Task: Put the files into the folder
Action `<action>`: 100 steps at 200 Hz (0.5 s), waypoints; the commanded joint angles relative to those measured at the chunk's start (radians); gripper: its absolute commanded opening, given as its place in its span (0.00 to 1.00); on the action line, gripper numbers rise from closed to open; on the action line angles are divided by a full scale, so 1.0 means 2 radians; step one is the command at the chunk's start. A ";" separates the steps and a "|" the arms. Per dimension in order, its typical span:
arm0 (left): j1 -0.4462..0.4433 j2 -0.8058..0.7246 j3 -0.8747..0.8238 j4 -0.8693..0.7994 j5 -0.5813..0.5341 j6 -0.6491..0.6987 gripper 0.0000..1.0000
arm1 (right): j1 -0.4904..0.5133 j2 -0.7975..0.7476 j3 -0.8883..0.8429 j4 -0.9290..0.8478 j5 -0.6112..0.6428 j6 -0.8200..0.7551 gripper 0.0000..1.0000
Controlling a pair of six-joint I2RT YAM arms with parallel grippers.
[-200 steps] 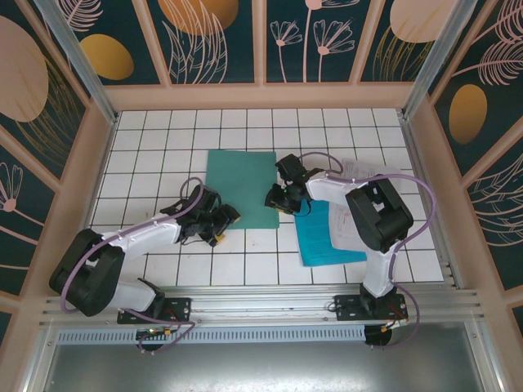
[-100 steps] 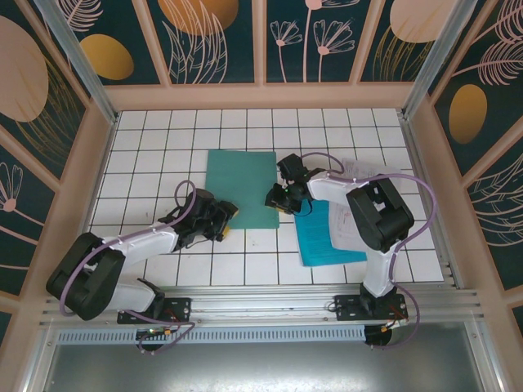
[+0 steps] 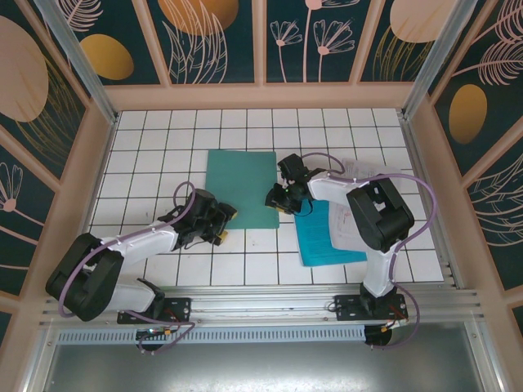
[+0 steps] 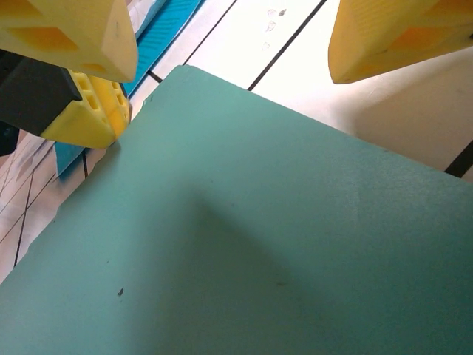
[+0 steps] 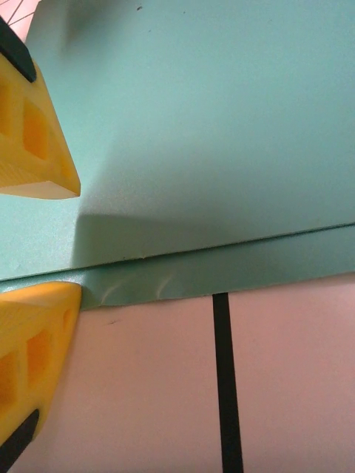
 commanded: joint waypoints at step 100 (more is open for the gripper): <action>-0.003 0.045 0.005 0.112 -0.020 -0.018 0.54 | -0.005 0.035 -0.014 -0.030 0.004 -0.007 0.39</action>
